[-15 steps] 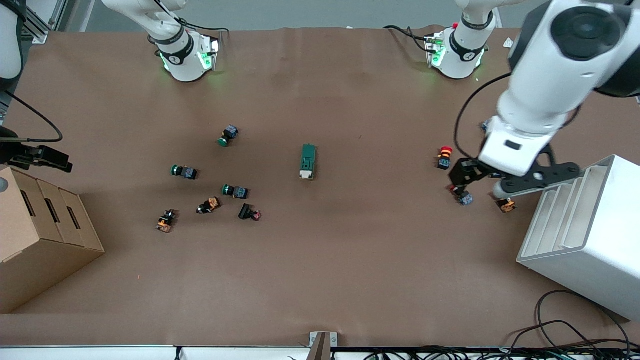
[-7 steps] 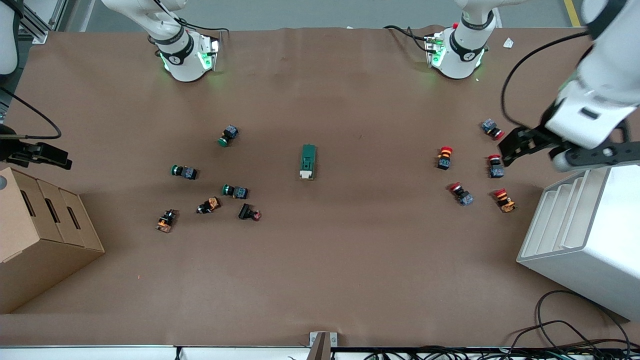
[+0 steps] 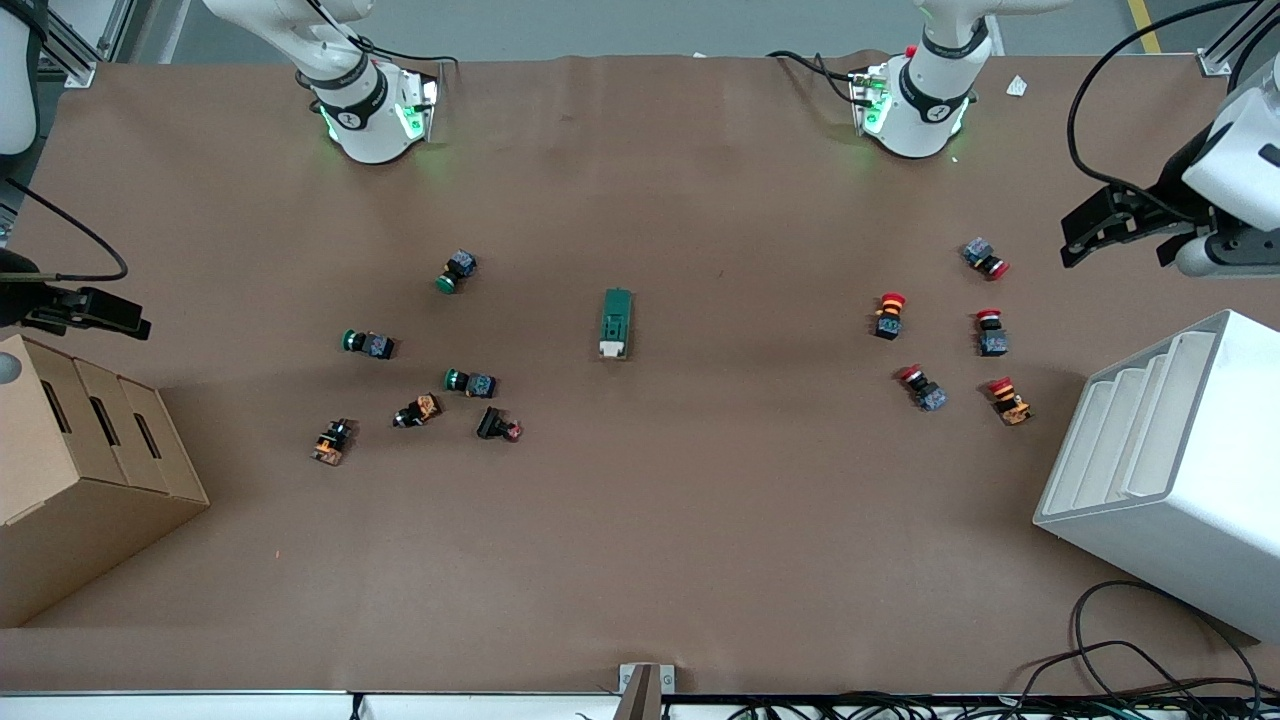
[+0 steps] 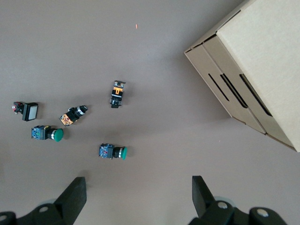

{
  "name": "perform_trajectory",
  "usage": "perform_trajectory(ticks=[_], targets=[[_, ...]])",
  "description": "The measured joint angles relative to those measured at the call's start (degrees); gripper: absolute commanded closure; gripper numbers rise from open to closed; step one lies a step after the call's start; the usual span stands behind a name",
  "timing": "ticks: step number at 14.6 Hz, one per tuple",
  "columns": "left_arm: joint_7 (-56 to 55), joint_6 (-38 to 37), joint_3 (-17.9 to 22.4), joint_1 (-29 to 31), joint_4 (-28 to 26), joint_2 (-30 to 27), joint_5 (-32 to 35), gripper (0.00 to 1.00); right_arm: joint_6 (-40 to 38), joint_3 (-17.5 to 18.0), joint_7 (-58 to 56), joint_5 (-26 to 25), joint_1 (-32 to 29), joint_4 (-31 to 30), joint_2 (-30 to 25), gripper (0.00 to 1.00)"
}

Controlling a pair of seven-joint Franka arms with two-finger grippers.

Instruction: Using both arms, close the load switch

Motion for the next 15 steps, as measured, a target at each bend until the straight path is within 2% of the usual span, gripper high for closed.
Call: perform_trajectory(ticks=[7,15], targets=[[1.0,0.7,0.6,-0.1,-6.4,-6.0,0.0,0.0,-0.5,1.9,1.6,0.0,-0.3,-3.6,-4.3,0.0],[1.0,1.2,0.9,-0.1,-6.8,-6.6,0.0,0.0,-0.5,3.2,1.7,-0.1,-1.1,-5.5,-7.1,0.0]])
